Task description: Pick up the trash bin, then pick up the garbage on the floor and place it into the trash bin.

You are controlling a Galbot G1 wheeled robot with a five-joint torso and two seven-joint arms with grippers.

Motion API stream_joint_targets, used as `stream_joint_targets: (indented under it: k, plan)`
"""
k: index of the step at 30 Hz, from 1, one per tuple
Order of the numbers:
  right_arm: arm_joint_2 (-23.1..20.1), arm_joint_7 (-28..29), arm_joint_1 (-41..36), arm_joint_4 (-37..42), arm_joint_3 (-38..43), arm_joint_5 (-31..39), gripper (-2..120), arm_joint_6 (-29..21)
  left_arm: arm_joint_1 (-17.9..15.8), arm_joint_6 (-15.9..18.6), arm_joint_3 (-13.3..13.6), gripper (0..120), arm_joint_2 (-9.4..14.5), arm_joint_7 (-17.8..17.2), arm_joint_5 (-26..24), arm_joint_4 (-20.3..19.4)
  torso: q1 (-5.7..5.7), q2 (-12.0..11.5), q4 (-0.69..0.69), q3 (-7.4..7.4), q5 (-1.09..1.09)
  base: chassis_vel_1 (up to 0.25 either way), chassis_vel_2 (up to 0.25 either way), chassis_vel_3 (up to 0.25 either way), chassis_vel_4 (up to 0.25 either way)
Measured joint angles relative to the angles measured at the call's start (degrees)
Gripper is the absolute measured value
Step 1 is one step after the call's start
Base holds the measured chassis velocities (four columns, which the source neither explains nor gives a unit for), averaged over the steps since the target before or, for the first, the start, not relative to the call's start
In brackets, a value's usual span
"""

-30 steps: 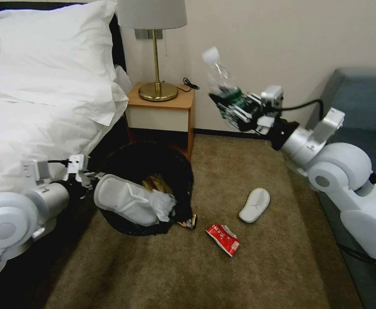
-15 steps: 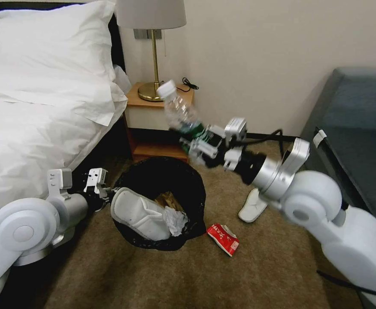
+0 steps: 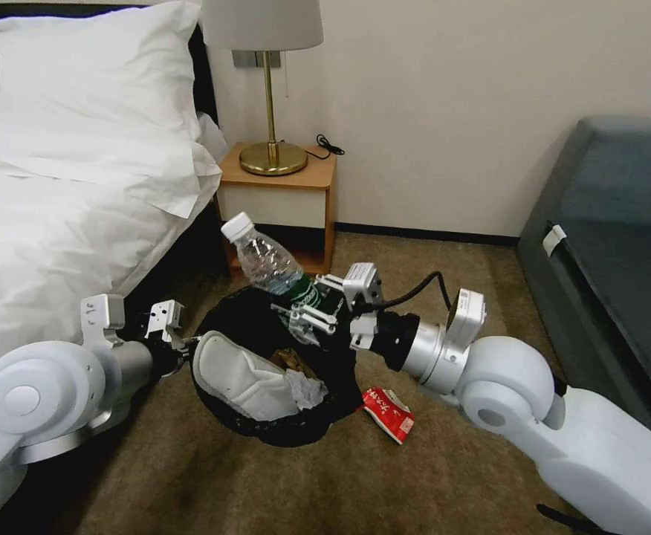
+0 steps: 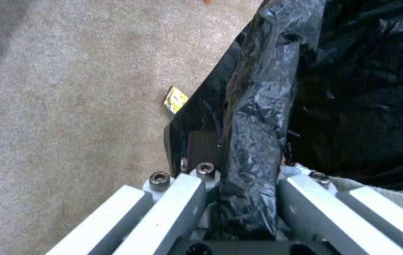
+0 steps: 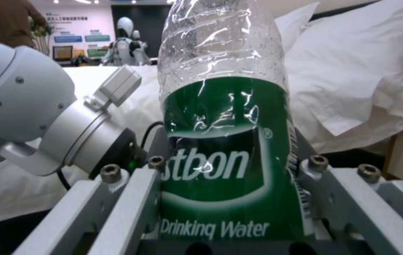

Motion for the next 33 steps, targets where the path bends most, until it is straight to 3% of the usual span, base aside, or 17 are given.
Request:
stream_joint_targets:
  k: [6, 8, 12, 14, 18, 19, 33]
  plan:
    - [0.9, 2.3, 0.5, 0.0, -1.2, -0.3, 46, -0.1, 0.1, 0.0, -0.1, 1, 0.0, 0.2, 0.2, -0.2, 0.00, 0.0, 0.00, 0.00, 0.00, 0.000, 0.000, 0.000, 0.000]
    - [1.2, 2.7, 0.9, 0.0, -1.2, -0.3, 58, -0.2, 0.1, 0.0, -0.1, 1, 0.0, 0.3, 0.3, -0.3, 0.00, 0.0, 0.00, 0.00, 0.00, 0.000, 0.000, 0.000, 0.000]
    - [1.2, 2.9, 1.1, 0.0, -1.2, -0.3, 68, -0.2, 0.0, 0.0, 0.0, 1, 0.1, 0.5, 0.3, -0.3, 0.00, 0.0, 0.00, 0.00, 0.00, 0.000, 0.000, 0.000, 0.000]
    - [1.4, 3.5, 1.3, 0.3, -1.1, -0.2, 82, -0.3, -0.1, 0.0, 0.1, 1, 0.1, 0.6, 0.5, -0.3, 0.00, 0.0, 0.00, 0.00, 0.00, 0.000, 0.000, 0.000, 0.000]
    - [1.6, 3.9, 1.4, 0.5, -0.9, -0.1, 90, -0.5, -0.1, 0.0, 0.3, 1, 0.2, 0.7, 0.6, -0.4, 0.00, 0.0, 0.00, 0.00, 0.00, 0.000, 0.000, 0.000, 0.000]
    - [2.0, 4.2, 1.4, 0.5, -0.7, -0.1, 97, -0.6, 0.0, 0.0, 0.5, 1, 0.2, 0.9, 0.9, -0.5, 0.00, 0.0, 0.00, 0.00, 0.00, 0.000, 0.000, 0.000, 0.000]
    - [2.0, 5.1, 1.9, 1.8, 4.0, 1.6, 100, -1.2, 0.5, 0.0, -0.1, 1, 0.7, 1.8, 2.4, -0.8, 0.00, 0.0, -0.01, 0.00, 0.01, 0.000, 0.000, 0.000, 0.000]
